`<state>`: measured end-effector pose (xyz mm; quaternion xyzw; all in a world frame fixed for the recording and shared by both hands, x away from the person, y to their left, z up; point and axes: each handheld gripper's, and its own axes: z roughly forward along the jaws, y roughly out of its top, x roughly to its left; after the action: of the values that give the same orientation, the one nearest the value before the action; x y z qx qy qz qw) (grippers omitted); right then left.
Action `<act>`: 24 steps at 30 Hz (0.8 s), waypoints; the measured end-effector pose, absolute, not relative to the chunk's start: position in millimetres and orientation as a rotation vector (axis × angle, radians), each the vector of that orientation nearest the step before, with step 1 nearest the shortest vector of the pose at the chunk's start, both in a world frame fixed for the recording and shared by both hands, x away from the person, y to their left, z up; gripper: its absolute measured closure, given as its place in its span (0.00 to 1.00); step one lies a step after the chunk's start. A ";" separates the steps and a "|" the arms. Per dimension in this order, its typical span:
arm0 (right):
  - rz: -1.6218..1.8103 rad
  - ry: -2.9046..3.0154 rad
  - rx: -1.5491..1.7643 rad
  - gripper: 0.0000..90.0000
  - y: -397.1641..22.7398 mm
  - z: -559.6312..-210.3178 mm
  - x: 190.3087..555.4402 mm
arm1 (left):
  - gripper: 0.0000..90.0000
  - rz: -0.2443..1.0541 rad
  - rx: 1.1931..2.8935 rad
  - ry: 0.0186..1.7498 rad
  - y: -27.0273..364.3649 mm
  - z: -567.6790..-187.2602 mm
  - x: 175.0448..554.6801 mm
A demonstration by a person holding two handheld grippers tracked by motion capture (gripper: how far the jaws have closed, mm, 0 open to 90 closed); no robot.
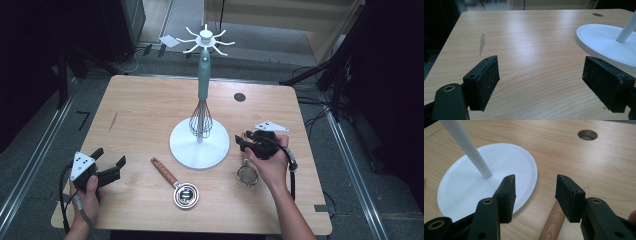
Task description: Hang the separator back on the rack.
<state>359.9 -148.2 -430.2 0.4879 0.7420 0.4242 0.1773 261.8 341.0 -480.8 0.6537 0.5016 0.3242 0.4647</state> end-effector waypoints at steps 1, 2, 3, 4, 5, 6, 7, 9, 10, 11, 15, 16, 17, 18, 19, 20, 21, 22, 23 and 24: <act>1.193 2.105 1.392 0.59 -149.2 -431.4 360.4 | 0.16 0.796 1.607 1.232 341.1 -480.8 261.8; 1.179 2.108 1.409 0.59 -149.8 -432.4 361.0 | 0.16 0.796 1.606 1.232 341.0 -480.8 261.8; 1.170 2.112 1.420 0.59 -150.6 -433.7 361.6 | 0.16 0.796 1.604 1.233 340.9 -480.9 261.9; 1.159 2.119 1.438 0.60 -151.1 -434.9 362.4 | 0.16 0.796 1.604 1.233 340.9 -480.9 261.9; 1.146 2.127 1.447 0.60 -151.8 -436.4 363.5 | 0.16 0.796 1.604 1.232 340.9 -480.9 261.9; 1.139 2.130 1.464 0.60 -152.3 -437.8 364.1 | 0.16 0.795 1.605 1.232 340.9 -480.9 262.0; 1.128 2.136 1.477 0.60 -152.8 -439.1 364.9 | 0.16 0.795 1.605 1.232 340.9 -480.9 262.0; 1.099 2.142 1.495 0.60 -153.8 -441.5 366.3 | 0.16 0.792 1.607 1.233 340.9 -480.8 261.9; 1.085 2.141 1.512 0.60 -153.9 -442.5 366.9 | 0.16 0.793 1.607 1.234 340.9 -480.9 261.9; 1.075 2.140 1.524 0.60 -154.5 -443.7 367.8 | 0.16 0.792 1.606 1.234 341.0 -480.9 261.9; 1.049 2.154 1.628 0.60 -157.8 -447.9 371.0 | 0.16 0.791 1.607 1.234 341.0 -480.9 261.9; 1.041 2.155 1.650 0.61 -158.1 -448.5 371.6 | 0.16 0.791 1.607 1.234 341.0 -480.9 261.9; 1.027 2.161 1.678 0.61 -158.6 -449.2 372.3 | 0.16 0.791 1.607 1.234 341.0 -480.9 261.9; 1.016 2.161 1.708 0.61 -158.7 -449.8 372.9 | 0.16 0.791 1.607 1.234 341.1 -480.9 261.9; 1.008 2.161 1.737 0.61 -159.1 -450.9 373.8 | 0.16 0.791 1.607 1.235 341.2 -480.8 261.9; 1.004 2.165 1.747 0.61 -159.5 -451.6 374.4 | 0.16 0.791 1.607 1.235 341.2 -480.8 261.9; 0.996 2.165 1.764 0.61 -159.8 -452.5 375.0 | 0.16 0.791 1.606 1.235 341.2 -480.9 261.9; 0.985 2.167 1.785 0.61 -160.0 -453.0 375.6 | 0.16 0.791 1.607 1.235 341.3 -480.8 261.9; 0.979 2.169 1.801 0.61 -160.3 -453.7 376.1 | 0.16 0.791 1.607 1.234 341.3 -480.9 262.0; 0.968 2.173 1.819 0.62 -160.5 -454.5 376.6 | 0.16 0.790 1.607 1.234 341.3 -480.9 262.0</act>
<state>376.6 -160.5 -454.5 0.6057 0.7237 0.3225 0.0734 262.0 341.3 -480.9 0.6541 0.5026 0.3218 0.4647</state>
